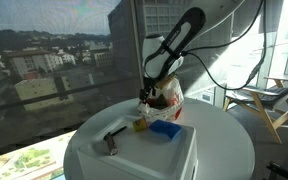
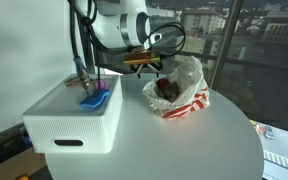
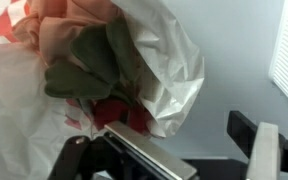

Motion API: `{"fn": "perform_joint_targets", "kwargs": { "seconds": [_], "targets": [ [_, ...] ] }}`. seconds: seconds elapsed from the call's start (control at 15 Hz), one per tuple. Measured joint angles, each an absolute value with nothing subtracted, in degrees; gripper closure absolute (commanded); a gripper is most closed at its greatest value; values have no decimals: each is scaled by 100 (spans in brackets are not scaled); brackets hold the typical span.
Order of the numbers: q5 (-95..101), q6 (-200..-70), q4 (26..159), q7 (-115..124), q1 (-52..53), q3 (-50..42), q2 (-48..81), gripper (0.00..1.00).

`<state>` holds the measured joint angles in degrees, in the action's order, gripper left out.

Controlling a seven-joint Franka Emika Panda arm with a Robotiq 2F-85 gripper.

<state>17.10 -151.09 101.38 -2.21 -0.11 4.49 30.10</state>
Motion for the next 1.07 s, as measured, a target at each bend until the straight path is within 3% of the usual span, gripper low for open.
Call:
{"fn": "perform_joint_targets", "kwargs": {
  "seconds": [0.53, 0.6, 0.73, 1.07],
  "targets": [
    [1056, -14411, 8309, -630, 50, 419, 4547, 0],
    [974, -14249, 8110, -656, 50, 426, 4675, 25],
    [824, -13937, 7760, -727, 50, 449, 4890, 32],
    [640, -13444, 7244, -875, 58, 517, 5197, 72]
  ]
}}
